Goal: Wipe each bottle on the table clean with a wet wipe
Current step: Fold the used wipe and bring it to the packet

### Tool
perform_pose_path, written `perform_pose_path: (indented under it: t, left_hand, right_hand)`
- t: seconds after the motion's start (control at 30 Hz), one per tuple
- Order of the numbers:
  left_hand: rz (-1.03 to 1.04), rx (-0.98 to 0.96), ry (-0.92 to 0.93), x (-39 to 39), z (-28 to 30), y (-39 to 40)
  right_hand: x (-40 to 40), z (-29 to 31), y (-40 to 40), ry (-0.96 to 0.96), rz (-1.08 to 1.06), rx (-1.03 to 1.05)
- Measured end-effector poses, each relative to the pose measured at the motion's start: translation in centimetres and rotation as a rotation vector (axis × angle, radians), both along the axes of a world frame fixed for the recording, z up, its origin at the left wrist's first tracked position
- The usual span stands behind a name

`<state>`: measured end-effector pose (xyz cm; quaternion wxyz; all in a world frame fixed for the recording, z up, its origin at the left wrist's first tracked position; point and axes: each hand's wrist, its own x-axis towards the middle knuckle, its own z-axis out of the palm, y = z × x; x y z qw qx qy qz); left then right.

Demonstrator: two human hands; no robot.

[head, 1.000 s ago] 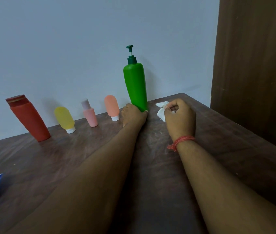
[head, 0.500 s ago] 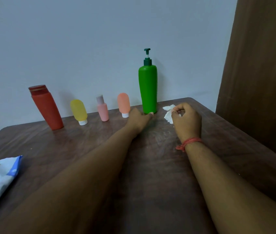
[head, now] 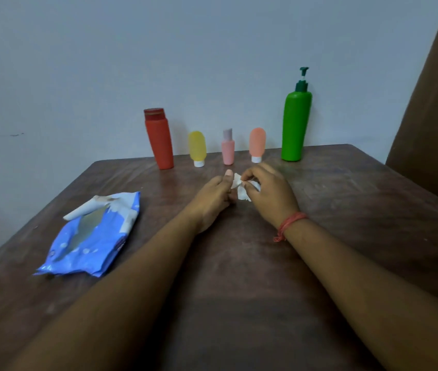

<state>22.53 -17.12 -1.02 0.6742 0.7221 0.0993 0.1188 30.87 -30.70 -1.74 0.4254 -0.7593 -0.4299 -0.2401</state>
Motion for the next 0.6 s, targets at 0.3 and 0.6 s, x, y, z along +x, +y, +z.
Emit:
perform_pose_path:
  t: [0.3, 0.6]
  left_hand:
    - [0.070, -0.140, -0.146, -2.6, -1.0, 2.0]
    - [0.050, -0.201, -0.202, -0.8, -1.1, 2.6]
  right_hand:
    - [-2.4, -0.1, 1.0, 0.031, 0.145, -0.113]
    - [0.0, 0.1, 1.0, 0.611, 0.213, -0.016]
